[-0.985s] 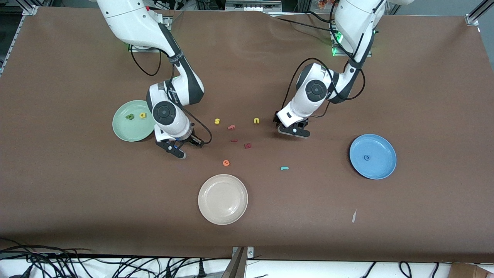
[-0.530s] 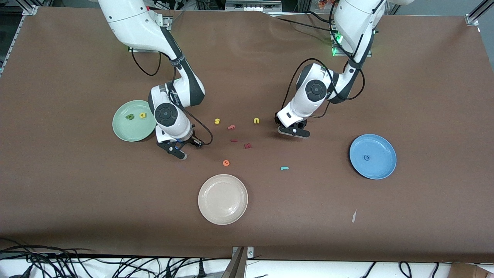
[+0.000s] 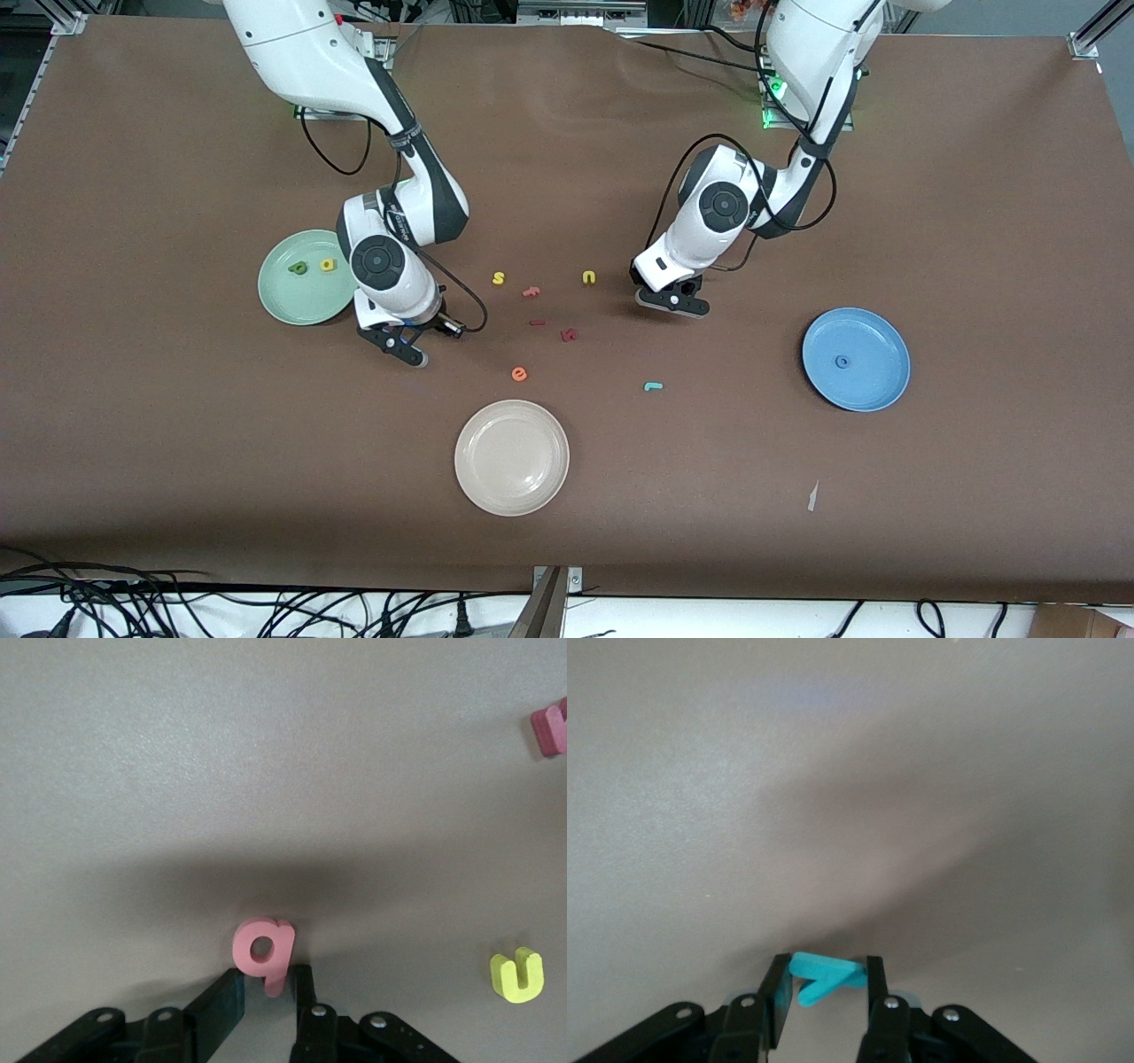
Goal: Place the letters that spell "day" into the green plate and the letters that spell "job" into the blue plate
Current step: 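Carry the cyan letter to the green plate and open the right gripper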
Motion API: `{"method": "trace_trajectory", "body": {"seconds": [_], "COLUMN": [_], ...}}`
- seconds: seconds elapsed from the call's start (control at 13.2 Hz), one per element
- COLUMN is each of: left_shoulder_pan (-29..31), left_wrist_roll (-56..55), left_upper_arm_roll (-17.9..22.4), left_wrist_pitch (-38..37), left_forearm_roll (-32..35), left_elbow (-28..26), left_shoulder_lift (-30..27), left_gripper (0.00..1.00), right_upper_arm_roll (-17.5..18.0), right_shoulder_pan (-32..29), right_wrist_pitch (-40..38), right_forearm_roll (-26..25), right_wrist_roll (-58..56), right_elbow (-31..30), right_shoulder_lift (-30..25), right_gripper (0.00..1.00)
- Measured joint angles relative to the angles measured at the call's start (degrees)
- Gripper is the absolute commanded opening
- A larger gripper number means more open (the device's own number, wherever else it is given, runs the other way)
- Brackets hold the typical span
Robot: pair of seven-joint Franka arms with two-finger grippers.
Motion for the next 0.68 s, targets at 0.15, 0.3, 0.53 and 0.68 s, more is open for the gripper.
{"method": "trace_trajectory", "body": {"seconds": [0.15, 0.3, 0.53, 0.68], "left_shoulder_pan": [0.0, 0.0, 0.0, 0.0], "left_wrist_roll": [0.0, 0.0, 0.2, 0.2], "left_upper_arm_roll": [0.1, 0.2, 0.4, 0.4], "left_wrist_pitch": [0.0, 0.2, 0.2, 0.3], "left_forearm_roll": [0.0, 0.0, 0.0, 0.0], "left_elbow": [0.1, 0.1, 0.2, 0.2], "left_shoulder_lift": [0.0, 0.0, -0.1, -0.1], "left_gripper": [0.38, 0.17, 0.05, 0.01], "right_upper_arm_roll": [-3.3, -6.9, -12.8, -15.8], "right_shoulder_pan": [-0.1, -0.2, -0.4, -0.7], "right_wrist_pitch": [-6.6, -13.5, -15.1, -10.4], "right_forearm_roll": [0.0, 0.0, 0.0, 0.0], "right_wrist_roll": [-7.8, -15.8, -30.0, -36.5], "right_elbow": [0.4, 0.4, -4.7, -12.2], "right_shoulder_lift": [-3.3, -7.4, -13.0, -15.8], "right_gripper": [0.0, 0.0, 0.0, 0.0]}}
